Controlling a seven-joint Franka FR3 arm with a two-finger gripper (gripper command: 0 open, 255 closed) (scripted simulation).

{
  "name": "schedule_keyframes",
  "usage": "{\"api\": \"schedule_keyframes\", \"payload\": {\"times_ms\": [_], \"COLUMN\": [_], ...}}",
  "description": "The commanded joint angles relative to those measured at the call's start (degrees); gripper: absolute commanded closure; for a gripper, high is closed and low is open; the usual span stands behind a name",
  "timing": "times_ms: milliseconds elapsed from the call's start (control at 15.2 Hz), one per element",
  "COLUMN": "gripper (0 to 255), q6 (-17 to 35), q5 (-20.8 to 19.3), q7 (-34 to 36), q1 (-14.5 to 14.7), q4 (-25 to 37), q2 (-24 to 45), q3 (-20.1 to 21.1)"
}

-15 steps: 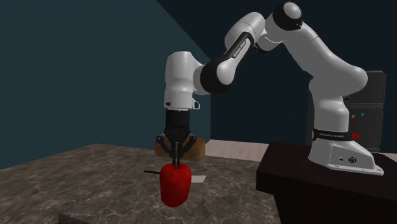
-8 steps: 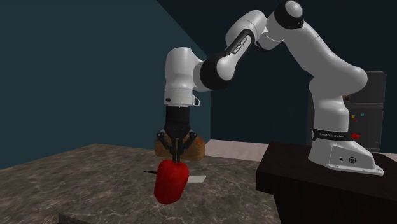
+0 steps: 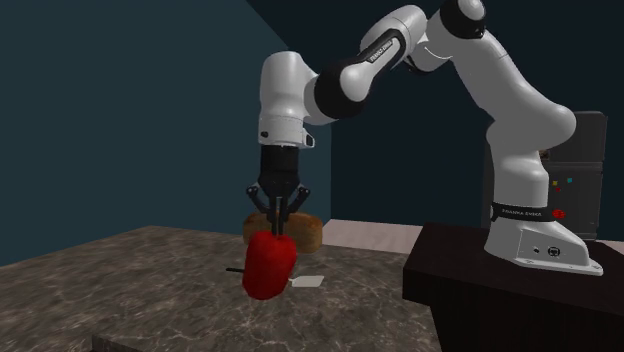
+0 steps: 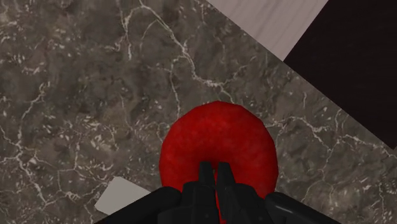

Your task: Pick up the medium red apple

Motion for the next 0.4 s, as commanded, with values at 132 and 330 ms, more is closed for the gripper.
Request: {"api": "schedule_keyframes", "payload": {"times_ms": [132,330], "gripper": [255,255], "q6": [-2.3,-3.0], "q5": [1.3,1.7], "q7": [-0.7,-0.9], "q1": [-0.6,-0.8], "q4": [0.7,0.9], "q2": [-1.8,-2.3], "q3": [0.9,1.2]}}
